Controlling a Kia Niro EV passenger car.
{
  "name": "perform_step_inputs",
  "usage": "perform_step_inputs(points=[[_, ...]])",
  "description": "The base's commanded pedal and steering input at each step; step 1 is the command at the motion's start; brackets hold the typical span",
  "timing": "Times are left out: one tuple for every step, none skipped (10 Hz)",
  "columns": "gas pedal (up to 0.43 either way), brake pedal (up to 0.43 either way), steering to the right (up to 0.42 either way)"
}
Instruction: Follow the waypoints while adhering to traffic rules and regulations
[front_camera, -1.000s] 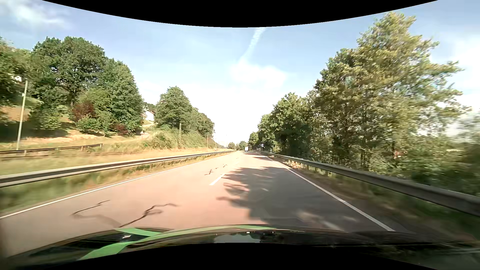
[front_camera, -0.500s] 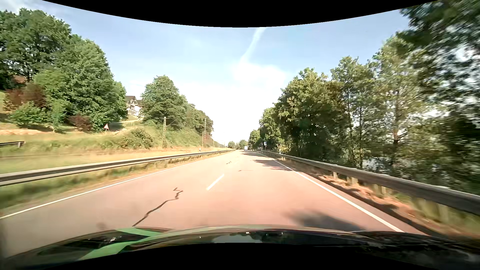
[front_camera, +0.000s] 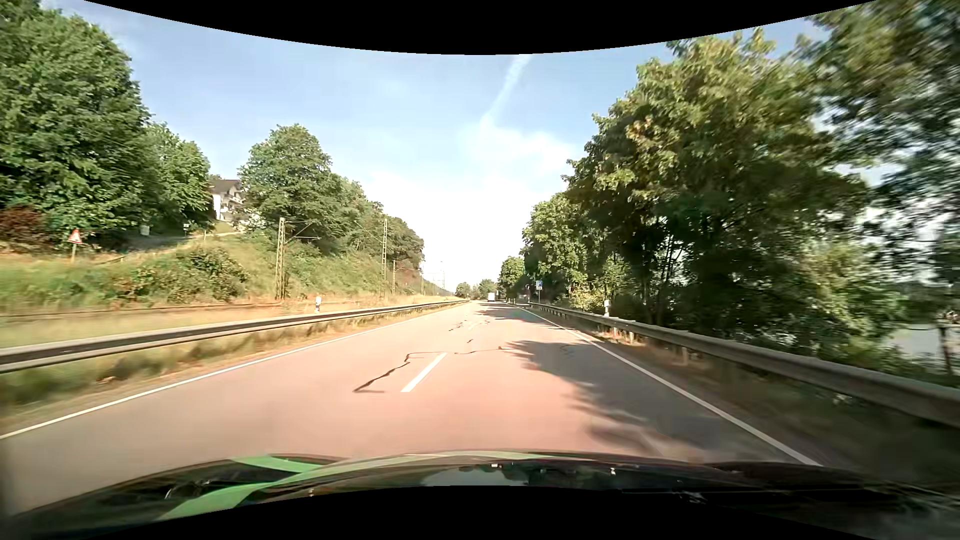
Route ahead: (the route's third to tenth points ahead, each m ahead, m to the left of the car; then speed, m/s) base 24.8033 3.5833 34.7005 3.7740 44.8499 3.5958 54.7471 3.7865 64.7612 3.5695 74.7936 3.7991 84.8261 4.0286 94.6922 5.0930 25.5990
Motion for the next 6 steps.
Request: perform_step_inputs(points=[[0.177, 0.0, -0.002], [0.177, 0.0, -0.002], [0.169, 0.0, -0.002], [0.169, 0.0, -0.002], [0.169, 0.0, -0.002], [0.169, 0.0, -0.002]])
